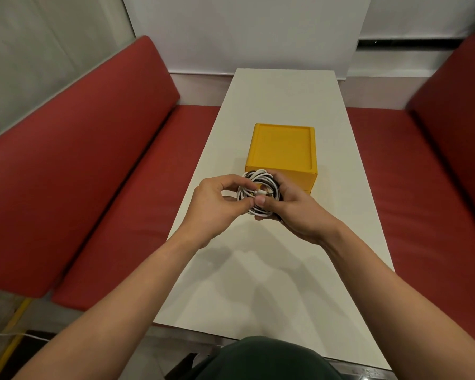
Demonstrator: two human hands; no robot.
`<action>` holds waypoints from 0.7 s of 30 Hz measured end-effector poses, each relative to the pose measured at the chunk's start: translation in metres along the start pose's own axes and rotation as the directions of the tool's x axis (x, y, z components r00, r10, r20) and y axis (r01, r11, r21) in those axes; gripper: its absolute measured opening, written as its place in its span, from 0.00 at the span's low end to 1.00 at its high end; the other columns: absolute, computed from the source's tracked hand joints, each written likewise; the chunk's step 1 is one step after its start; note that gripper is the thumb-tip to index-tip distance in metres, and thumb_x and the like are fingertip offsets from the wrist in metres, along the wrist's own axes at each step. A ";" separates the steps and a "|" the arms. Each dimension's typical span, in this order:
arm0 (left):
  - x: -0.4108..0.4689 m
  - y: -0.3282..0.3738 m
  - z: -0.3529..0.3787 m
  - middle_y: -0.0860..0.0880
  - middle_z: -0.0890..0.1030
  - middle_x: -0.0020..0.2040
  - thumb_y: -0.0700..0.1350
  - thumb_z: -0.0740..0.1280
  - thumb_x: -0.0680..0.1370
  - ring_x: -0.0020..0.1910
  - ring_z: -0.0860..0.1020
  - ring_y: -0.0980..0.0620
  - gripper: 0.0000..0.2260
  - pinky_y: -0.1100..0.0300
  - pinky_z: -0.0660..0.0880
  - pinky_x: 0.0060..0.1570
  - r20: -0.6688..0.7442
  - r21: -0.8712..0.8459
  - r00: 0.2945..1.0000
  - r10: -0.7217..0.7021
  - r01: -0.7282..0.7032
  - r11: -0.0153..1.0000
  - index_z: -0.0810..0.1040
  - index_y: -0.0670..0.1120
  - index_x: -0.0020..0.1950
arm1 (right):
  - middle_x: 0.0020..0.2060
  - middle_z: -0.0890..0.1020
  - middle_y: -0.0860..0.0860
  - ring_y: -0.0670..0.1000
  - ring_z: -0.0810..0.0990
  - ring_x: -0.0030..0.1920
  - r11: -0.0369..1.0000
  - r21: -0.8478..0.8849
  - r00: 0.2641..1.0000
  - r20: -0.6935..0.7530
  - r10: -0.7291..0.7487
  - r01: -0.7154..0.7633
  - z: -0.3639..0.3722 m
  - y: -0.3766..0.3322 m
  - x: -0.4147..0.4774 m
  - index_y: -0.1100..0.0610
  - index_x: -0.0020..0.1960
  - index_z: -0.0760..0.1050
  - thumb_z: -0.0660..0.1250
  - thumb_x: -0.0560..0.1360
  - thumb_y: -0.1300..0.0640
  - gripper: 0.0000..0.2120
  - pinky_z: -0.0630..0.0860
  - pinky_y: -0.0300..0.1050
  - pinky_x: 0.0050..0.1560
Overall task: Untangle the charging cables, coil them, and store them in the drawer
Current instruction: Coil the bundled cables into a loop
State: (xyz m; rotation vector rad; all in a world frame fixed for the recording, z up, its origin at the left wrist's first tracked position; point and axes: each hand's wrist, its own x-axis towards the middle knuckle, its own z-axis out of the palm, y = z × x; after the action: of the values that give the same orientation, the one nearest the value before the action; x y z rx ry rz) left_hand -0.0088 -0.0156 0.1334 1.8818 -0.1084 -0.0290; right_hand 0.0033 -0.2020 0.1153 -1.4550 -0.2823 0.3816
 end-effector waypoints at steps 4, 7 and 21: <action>0.001 0.001 0.007 0.47 0.85 0.53 0.40 0.80 0.72 0.40 0.84 0.49 0.11 0.51 0.83 0.47 -0.021 -0.193 0.999 -0.026 0.021 0.981 0.86 0.54 0.50 | 0.64 0.81 0.53 0.54 0.84 0.60 1.000 0.006 1.000 -0.003 0.016 -0.016 -0.002 -0.002 0.003 0.54 0.75 0.67 0.65 0.83 0.60 0.21 0.81 0.44 0.52; 0.002 0.001 0.006 0.45 0.82 0.56 0.37 0.78 0.73 0.42 0.83 0.48 0.13 0.51 0.82 0.49 0.025 -0.283 0.998 -0.063 0.067 0.957 0.85 0.54 0.52 | 0.64 0.81 0.53 0.53 0.84 0.59 0.999 0.033 1.000 0.006 0.018 -0.018 -0.002 -0.001 0.004 0.53 0.75 0.67 0.65 0.83 0.60 0.21 0.81 0.43 0.51; 0.010 0.002 0.002 0.54 0.87 0.51 0.44 0.78 0.72 0.46 0.85 0.42 0.13 0.42 0.83 0.52 0.045 0.039 0.997 -0.070 0.068 0.997 0.87 0.59 0.52 | 0.60 0.83 0.57 0.52 0.85 0.55 0.992 0.114 0.998 -0.031 0.047 -0.043 0.002 0.003 0.010 0.57 0.72 0.72 0.67 0.82 0.64 0.18 0.82 0.45 0.49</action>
State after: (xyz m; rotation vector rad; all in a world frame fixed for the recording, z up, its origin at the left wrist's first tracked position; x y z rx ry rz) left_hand 0.0012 -0.0193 0.1345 1.9222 -0.0765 -0.1187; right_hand 0.0108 -0.1955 0.1122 -1.3564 -0.1974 0.4028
